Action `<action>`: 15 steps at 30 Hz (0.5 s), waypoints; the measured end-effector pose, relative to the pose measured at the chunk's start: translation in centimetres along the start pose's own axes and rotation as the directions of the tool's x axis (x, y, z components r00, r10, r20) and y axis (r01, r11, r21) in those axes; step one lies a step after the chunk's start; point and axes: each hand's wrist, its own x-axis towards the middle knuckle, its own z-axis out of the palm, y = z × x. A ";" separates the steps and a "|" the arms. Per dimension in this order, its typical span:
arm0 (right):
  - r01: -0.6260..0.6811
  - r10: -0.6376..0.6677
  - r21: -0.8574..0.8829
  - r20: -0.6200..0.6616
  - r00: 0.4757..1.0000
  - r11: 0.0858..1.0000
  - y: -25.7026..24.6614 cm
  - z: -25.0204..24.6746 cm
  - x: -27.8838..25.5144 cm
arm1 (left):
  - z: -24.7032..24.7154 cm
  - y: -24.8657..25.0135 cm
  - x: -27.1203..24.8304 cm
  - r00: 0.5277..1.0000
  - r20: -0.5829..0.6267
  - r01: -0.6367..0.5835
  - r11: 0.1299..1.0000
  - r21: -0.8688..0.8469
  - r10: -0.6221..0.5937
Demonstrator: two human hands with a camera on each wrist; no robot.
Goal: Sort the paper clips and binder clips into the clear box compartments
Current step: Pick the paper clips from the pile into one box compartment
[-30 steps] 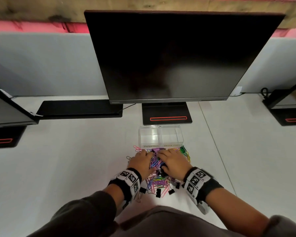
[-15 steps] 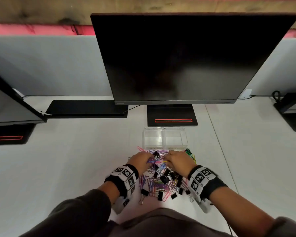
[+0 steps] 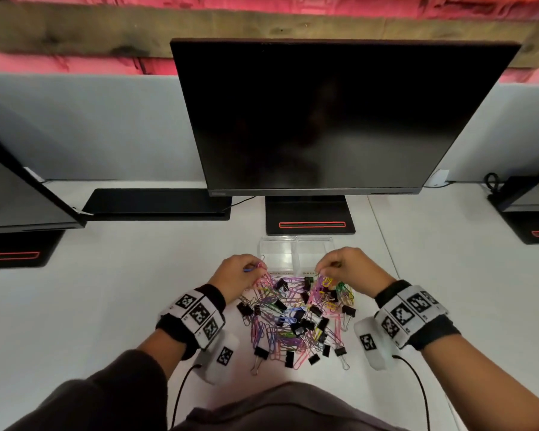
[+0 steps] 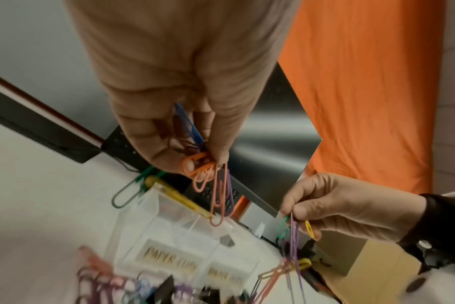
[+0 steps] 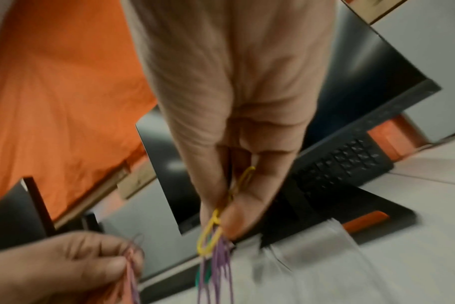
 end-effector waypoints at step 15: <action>0.040 -0.039 0.036 -0.023 0.999 0.999 -1.1 1.3 0.1 | -1.2 0.2 -0.2 0.992 -0.119 -0.043 0.999 0.006 0.043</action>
